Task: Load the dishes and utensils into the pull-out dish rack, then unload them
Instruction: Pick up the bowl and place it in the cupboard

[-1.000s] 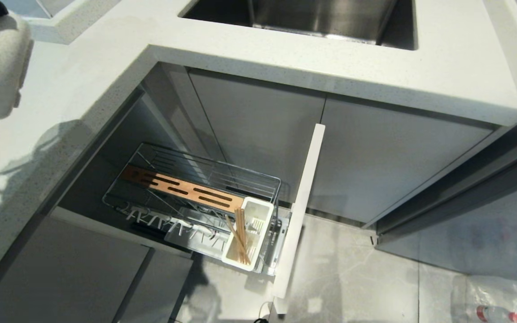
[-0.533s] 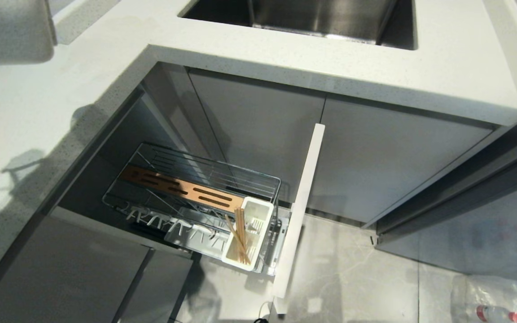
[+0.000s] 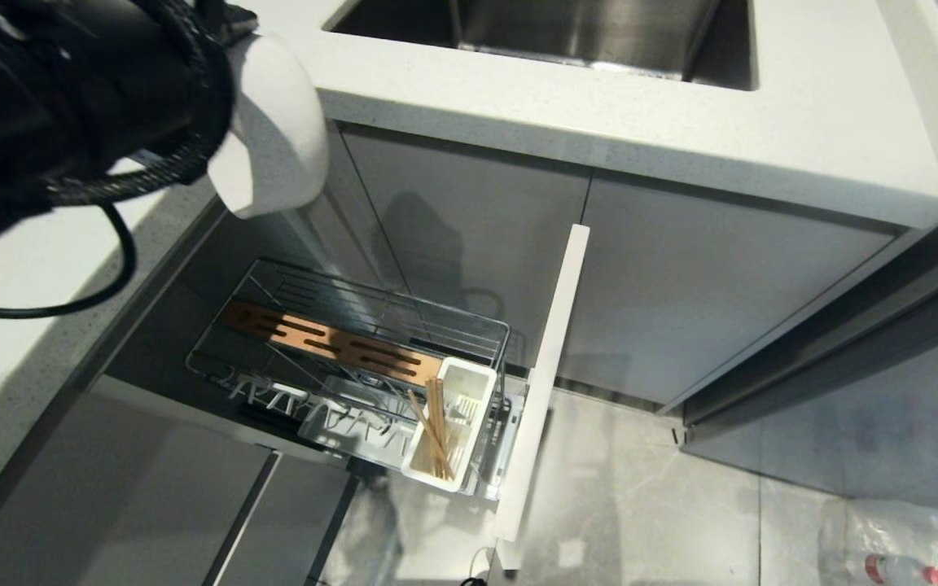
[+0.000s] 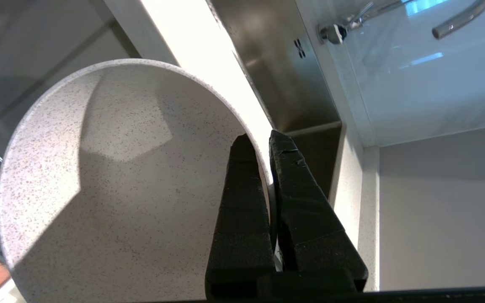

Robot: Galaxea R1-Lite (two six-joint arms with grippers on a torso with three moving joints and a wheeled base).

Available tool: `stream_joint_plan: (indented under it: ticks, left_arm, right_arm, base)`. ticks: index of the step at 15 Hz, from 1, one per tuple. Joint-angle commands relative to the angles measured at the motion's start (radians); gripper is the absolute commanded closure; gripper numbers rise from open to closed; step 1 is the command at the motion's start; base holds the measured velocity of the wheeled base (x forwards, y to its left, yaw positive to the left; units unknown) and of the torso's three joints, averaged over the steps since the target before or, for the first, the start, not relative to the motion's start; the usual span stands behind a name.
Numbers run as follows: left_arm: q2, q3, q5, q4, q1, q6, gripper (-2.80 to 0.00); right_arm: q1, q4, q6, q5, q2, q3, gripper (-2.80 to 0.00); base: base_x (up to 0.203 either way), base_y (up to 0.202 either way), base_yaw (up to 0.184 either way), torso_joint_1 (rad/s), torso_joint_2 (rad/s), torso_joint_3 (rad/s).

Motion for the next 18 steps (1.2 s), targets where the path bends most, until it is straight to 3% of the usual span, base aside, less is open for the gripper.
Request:
stream_joint_plan:
  ticks: [1, 5, 9, 12, 18]
  left_arm:
    - [0.076, 0.050, 0.004, -0.091, -0.008, -0.006, 0.00]
    - [0.188, 0.181, -0.002, -0.358, 0.065, -0.009, 0.00]
    - [0.282, 0.274, -0.085, -0.557, 0.169, -0.035, 0.00]
    - [0.348, 0.329, -0.106, -0.724, 0.189, -0.055, 0.00]
    - [0.538, 0.392, -0.103, -0.968, 0.205, -0.031, 0.00]
  right_arm:
    - [0.000, 0.000, 0.000, 0.000, 0.001, 0.002, 0.00]
    - [0.000, 0.000, 0.000, 0.000, 0.001, 0.002, 0.00]
    - [0.000, 0.000, 0.000, 0.000, 0.001, 0.002, 0.00]
    - [0.001, 0.000, 0.000, 0.000, 0.001, 0.002, 0.00]
    - [0.000, 0.000, 0.000, 0.000, 0.001, 0.002, 0.00]
  base:
    - [0.000, 0.000, 0.000, 0.000, 0.00, 0.000]
    - [0.000, 0.000, 0.000, 0.000, 0.00, 0.000]
    - [0.000, 0.000, 0.000, 0.000, 0.00, 0.000]
    - [0.000, 0.000, 0.000, 0.000, 0.00, 0.000]
    - [0.000, 0.000, 0.000, 0.000, 0.00, 0.000]
